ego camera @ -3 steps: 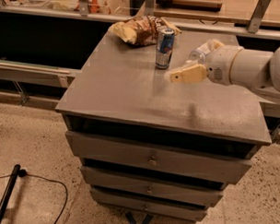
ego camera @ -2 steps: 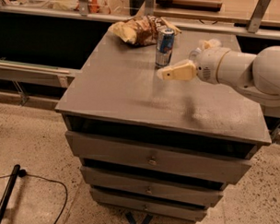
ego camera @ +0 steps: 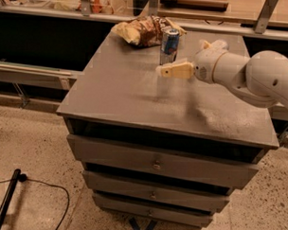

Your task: Knock redbull can over

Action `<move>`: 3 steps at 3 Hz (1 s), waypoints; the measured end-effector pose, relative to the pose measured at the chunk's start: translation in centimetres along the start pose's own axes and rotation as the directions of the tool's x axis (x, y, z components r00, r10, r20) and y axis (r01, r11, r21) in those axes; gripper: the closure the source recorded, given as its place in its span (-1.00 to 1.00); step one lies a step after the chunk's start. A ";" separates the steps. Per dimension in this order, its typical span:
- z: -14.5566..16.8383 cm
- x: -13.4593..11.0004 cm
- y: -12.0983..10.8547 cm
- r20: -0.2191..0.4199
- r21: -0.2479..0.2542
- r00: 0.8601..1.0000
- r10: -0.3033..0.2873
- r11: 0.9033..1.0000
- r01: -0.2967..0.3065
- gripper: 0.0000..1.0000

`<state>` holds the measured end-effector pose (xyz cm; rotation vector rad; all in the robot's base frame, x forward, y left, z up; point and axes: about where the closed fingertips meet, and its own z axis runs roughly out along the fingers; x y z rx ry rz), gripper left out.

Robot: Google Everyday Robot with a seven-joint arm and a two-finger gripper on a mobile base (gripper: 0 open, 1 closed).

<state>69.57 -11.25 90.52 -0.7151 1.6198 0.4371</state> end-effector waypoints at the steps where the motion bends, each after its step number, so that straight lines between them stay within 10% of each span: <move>1: 3.2 -0.1 -1.5 0.021 0.022 1.000 0.016 1.000 -0.017 -1.00; 3: 6.6 1.6 -3.1 0.023 0.045 0.997 0.069 0.997 -0.070 -1.00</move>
Offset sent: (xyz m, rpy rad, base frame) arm 0.0755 0.0178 -0.0164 0.0616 0.0016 -0.0582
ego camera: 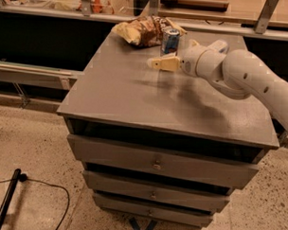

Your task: Knock redbull can over

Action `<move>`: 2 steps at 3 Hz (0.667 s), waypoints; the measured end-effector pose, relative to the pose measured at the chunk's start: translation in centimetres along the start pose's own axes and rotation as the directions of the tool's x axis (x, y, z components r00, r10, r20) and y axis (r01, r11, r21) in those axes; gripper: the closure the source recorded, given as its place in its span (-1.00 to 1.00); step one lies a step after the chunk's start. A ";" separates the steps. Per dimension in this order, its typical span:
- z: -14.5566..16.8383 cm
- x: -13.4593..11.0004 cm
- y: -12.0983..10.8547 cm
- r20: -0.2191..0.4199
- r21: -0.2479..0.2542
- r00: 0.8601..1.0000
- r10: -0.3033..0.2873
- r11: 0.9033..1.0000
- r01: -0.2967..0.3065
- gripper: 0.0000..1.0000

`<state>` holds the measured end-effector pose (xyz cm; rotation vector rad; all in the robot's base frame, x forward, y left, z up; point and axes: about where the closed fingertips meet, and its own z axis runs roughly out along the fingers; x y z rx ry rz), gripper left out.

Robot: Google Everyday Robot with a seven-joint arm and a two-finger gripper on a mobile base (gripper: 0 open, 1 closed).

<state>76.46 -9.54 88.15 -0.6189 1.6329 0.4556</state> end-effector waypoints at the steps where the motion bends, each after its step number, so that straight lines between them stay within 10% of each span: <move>1: 1.3 1.1 -0.5 0.000 -0.004 1.000 0.023 1.000 -0.023 -0.62; 2: 2.2 1.6 -0.4 0.008 -0.020 1.000 0.030 0.999 -0.030 -0.17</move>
Offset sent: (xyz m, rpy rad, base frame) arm 0.0243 0.0087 -0.0258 0.0438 0.0126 0.0265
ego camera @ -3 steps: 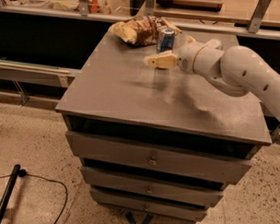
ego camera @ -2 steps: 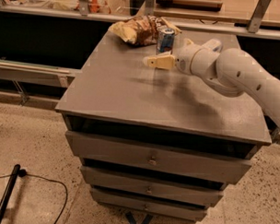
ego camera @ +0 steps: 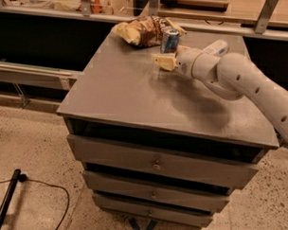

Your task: Knock redbull can over

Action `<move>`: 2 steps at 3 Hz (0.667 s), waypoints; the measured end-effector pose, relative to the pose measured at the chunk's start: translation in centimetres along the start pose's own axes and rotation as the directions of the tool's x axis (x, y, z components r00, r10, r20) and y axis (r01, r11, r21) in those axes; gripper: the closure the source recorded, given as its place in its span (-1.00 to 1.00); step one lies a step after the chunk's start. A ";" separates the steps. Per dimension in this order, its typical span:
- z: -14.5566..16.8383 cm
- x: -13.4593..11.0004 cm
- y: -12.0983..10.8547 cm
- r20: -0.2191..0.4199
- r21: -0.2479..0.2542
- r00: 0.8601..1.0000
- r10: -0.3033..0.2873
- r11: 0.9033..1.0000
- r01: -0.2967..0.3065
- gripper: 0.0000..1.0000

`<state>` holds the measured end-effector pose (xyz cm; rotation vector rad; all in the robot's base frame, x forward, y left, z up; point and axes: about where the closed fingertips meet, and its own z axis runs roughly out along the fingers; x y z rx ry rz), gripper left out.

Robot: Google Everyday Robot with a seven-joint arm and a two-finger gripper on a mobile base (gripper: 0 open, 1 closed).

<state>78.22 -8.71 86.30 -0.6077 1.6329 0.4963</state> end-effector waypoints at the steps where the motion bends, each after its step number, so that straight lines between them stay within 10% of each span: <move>1: 0.0 0.3 0.2 -0.005 0.004 1.000 -0.010 1.000 0.010 0.30; 2: -1.6 -1.5 0.8 0.002 -0.007 0.999 -0.049 0.999 0.049 0.76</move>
Offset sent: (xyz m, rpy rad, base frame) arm -0.0384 -0.0152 0.0489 -0.0714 -0.0746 0.0358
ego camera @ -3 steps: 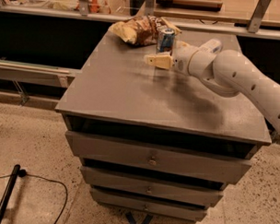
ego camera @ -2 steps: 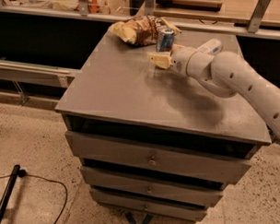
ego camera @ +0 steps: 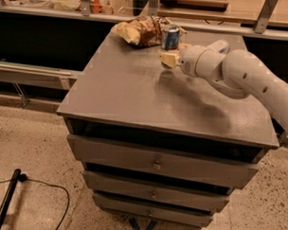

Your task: Knock redbull can over

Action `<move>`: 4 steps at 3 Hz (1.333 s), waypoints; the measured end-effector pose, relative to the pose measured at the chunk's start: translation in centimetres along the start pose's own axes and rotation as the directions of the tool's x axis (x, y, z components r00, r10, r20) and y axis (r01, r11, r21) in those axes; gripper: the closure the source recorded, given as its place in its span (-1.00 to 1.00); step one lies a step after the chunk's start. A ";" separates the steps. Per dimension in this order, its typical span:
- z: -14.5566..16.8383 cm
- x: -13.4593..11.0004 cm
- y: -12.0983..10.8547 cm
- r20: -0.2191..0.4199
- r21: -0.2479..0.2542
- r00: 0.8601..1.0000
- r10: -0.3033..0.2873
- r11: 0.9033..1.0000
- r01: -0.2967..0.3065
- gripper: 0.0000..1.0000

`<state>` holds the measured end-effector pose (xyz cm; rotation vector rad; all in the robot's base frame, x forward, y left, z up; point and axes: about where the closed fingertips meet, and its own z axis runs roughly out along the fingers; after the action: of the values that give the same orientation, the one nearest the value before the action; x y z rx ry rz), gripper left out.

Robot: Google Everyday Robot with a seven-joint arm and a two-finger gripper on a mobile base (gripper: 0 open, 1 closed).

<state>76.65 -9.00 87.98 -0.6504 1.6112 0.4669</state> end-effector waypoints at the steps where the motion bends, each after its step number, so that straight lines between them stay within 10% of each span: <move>1: -3.7 -2.1 1.4 -0.052 -0.034 0.997 -0.065 0.997 0.063 1.00; 2: -7.7 -3.8 3.3 -0.133 -0.102 0.978 -0.163 0.983 0.150 1.00; 4: -12.7 -4.6 5.6 -0.299 -0.175 0.847 -0.439 0.898 0.404 1.00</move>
Offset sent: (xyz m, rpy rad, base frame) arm -0.1376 -0.0390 0.0686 -0.3743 0.0519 0.2037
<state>63.72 -12.19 93.94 -1.1868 1.6971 0.1153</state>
